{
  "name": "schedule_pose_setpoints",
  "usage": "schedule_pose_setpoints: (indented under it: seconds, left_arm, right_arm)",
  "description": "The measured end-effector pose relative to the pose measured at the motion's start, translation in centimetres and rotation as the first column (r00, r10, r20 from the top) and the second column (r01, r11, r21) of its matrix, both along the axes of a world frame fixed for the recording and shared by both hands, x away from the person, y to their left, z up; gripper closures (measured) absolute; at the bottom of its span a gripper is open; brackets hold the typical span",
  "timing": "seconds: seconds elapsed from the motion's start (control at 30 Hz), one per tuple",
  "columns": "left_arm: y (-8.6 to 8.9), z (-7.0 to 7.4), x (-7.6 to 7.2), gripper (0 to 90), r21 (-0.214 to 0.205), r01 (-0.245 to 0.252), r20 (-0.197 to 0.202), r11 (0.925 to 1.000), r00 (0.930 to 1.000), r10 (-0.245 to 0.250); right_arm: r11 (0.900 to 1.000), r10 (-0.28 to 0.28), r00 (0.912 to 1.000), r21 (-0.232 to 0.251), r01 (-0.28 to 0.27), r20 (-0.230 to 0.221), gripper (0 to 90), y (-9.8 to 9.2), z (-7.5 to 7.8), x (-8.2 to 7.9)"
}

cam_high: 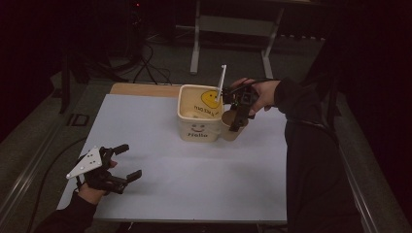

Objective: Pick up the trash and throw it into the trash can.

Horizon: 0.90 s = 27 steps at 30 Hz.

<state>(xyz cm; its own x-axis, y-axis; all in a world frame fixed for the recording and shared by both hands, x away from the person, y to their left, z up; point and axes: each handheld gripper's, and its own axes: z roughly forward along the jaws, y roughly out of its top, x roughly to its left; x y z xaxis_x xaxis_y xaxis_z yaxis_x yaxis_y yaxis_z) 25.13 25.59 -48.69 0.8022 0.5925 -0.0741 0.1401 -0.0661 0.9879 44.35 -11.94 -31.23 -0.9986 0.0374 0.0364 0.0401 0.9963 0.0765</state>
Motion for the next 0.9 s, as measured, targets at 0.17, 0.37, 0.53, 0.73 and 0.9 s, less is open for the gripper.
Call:
schedule_pose_setpoints:
  seconds: [0.17, 0.37, 0.53, 0.73, 0.9]
  left_arm:
    - [0.0, 0.0, 0.0, 0.7, 0.000, 0.000, 0.001, 1.0000, 1.0000, 0.000]
    - [0.1, 0.0, 0.0, 0.6, 0.006, -0.001, 0.003, 1.0000, 1.0000, 0.000]
    - [0.3, 0.0, 0.0, 0.7, 0.003, -0.007, 0.003, 1.0000, 1.0000, 0.007]
    - [0.3, -0.1, 0.0, 0.7, 0.002, -0.007, -0.001, 1.0000, 1.0000, 0.007]
    - [0.4, -0.1, 0.0, 0.7, -0.004, -0.010, -0.003, 0.9999, 0.9999, 0.010]
  right_arm:
    - [1.0000, 0.005, 1.0000, 0.002, -0.005, 0.003, 28.5, 0.5, 0.7, 0.3]
    - [0.9998, 0.018, 0.9998, -0.003, -0.018, 0.000, 28.5, 1.4, 1.6, 0.6]
    - [0.9997, 0.023, 0.9997, 0.000, -0.023, 0.003, 28.7, 2.0, 2.2, 1.0]
    - [0.9995, 0.031, 0.9995, 0.004, -0.031, 0.008, 28.7, 2.6, 3.0, 1.5]
    - [0.9994, 0.033, 0.9994, 0.005, -0.033, 0.013, 29.2, 3.2, 3.9, 1.7]
